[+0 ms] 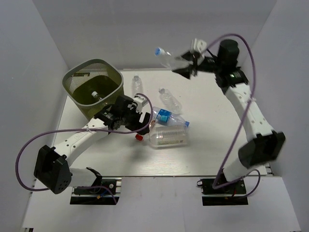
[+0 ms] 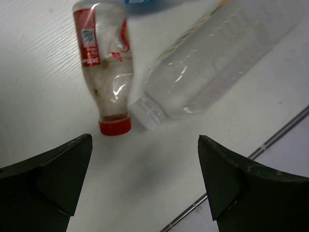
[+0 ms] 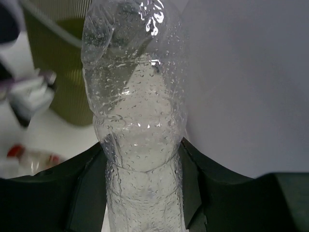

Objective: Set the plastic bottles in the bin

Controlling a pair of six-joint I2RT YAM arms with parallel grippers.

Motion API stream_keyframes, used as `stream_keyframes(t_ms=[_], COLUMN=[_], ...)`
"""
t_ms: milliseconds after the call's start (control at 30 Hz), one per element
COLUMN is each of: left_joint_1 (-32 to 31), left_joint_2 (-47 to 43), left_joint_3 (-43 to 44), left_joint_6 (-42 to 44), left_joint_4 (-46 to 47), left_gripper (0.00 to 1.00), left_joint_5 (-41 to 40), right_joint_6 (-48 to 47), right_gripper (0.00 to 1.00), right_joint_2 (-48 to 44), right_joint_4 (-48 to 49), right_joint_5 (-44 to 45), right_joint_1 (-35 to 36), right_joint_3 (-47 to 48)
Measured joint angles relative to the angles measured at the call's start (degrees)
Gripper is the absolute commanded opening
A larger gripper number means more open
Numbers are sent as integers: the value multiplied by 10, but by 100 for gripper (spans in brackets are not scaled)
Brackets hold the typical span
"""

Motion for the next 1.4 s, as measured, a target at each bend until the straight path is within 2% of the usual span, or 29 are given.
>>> stream_keyframes(t_ms=[100, 267, 300, 433, 667, 733, 767, 800, 833, 1000, 1100, 1233, 1400], left_joint_1=[-5, -25, -28, -38, -55, -61, -63, -66, -68, -74, -79, -84, -90], left_joint_2=[-11, -57, -65, -85, -102, -106, -109, -112, -113, -114, -108, -101, -92], left_joint_3=[-46, -108, -115, -123, -127, -127, -127, -127, -127, -127, -120, -117, -117], left_joint_6=[-12, -39, -45, -63, -85, -92, -95, -99, -101, -112, -114, -120, -125], left_joint_4=[30, 61, 63, 68, 60, 56, 52, 49, 47, 31, 26, 27, 36], left_gripper=[100, 100, 100, 100, 100, 100, 100, 100, 100, 100, 100, 100, 100], left_joint_5=[-34, -78, -87, -109, -125, -129, -131, -135, -136, -154, -163, -167, -183], right_joint_6=[153, 365, 392, 461, 505, 509, 509, 509, 509, 487, 465, 446, 445], right_gripper=[6, 10, 10, 10, 11, 27, 38, 59, 65, 78, 90, 90, 90], right_joint_2=[115, 335, 351, 357, 422, 429, 433, 436, 440, 477, 511, 536, 520], right_joint_4=[87, 183, 210, 309, 390, 408, 416, 425, 431, 443, 436, 416, 418], right_joint_5=[26, 70, 76, 81, 96, 105, 110, 115, 121, 159, 184, 199, 198], right_joint_1=[57, 140, 154, 228, 331, 340, 342, 344, 344, 344, 344, 342, 334], right_joint_3=[136, 445, 453, 386, 424, 424, 424, 424, 424, 430, 439, 439, 426])
